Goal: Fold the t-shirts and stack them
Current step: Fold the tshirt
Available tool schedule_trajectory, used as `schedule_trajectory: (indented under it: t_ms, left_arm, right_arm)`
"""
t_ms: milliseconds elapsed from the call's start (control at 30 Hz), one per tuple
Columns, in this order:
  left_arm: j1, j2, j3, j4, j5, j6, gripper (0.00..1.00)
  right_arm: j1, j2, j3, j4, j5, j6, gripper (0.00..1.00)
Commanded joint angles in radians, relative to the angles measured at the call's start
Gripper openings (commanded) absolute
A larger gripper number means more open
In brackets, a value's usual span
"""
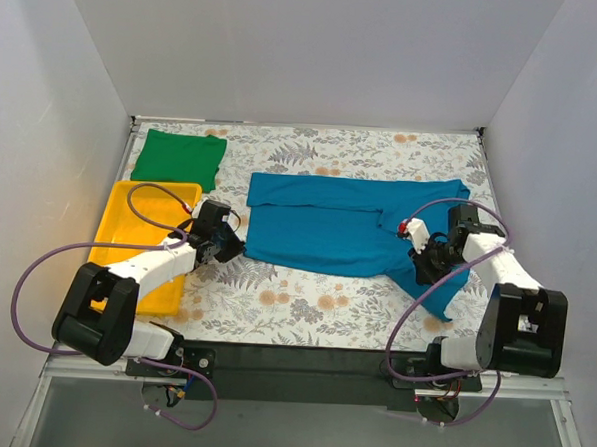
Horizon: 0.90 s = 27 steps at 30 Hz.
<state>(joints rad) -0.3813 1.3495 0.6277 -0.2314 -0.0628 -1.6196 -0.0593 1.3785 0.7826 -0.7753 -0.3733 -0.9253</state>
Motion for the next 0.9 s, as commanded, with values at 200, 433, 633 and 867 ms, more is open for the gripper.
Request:
schedule_trajectory:
  t_ms: [200,433,633,867]
  left_arm:
    - [0.004,-0.035,-0.003,0.003,-0.003,0.01,0.0]
    - [0.004,-0.052,-0.002,-0.022,-0.019,0.015,0.0]
    - [0.004,-0.053,0.0,-0.026,-0.019,0.012,0.0]
    - [0.004,-0.055,0.001,-0.026,-0.019,0.017,0.0]
  right_arm:
    - [0.203,-0.197,0.035,-0.189,-0.099,-0.242,0.01]
    - [0.492,-0.202,0.007,-0.341,-0.06,-0.36,0.34]
    - [0.493,-0.229,0.035,-0.305,0.026,-0.296,0.45]
    - [0.248,-0.22,0.011,-0.246,0.083,-0.204,0.38]
